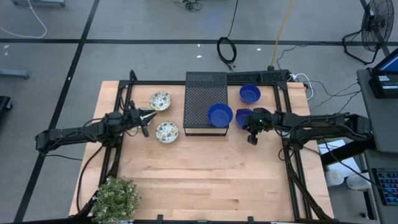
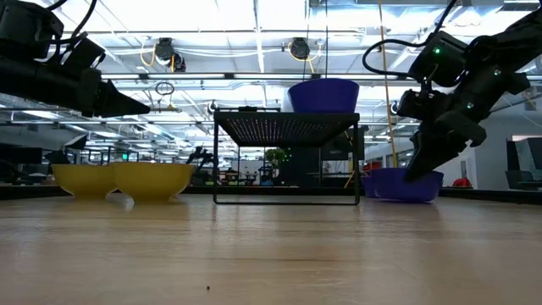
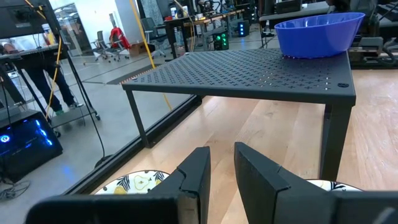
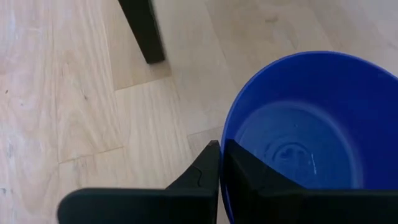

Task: Pick & Place Mini bowls
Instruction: Stack the bottom blue bowl on the blue bowl on the shelf

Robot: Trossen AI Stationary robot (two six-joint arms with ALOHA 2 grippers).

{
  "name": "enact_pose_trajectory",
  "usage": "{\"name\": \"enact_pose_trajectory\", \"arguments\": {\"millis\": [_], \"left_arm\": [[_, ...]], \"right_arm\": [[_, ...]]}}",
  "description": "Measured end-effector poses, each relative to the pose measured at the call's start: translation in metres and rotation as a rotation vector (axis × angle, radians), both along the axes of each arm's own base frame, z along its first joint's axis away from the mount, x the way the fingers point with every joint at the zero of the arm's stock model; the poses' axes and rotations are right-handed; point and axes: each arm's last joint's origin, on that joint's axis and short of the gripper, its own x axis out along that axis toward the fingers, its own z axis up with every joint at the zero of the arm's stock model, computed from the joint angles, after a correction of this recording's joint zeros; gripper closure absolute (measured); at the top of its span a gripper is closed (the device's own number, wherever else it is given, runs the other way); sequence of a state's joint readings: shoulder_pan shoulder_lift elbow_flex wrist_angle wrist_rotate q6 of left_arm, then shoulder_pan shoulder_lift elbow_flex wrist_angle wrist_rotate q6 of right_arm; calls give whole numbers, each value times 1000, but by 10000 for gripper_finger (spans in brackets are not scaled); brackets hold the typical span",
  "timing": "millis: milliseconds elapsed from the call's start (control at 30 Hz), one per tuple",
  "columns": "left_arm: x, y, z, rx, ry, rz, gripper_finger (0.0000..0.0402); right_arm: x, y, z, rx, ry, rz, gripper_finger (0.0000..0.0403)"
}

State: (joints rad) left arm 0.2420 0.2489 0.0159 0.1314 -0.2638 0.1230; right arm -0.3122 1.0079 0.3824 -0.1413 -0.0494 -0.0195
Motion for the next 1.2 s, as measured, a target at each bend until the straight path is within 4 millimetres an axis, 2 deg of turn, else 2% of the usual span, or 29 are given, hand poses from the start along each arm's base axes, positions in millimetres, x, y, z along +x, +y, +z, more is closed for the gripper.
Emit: {"name": "enact_pose_trajectory", "arguments": {"millis": [567,1033,1200], "left_arm": [[0,0,0,0,0,0,325],[0,0,0,0,0,0,325],[0,0,0,0,0,0,325]], "right_arm": [[-11,3,22,-39,-124,-6,397],[-19,1,37,-163,-201,-131,401],[-16,0,45,-216,-278,-141,401]]}}
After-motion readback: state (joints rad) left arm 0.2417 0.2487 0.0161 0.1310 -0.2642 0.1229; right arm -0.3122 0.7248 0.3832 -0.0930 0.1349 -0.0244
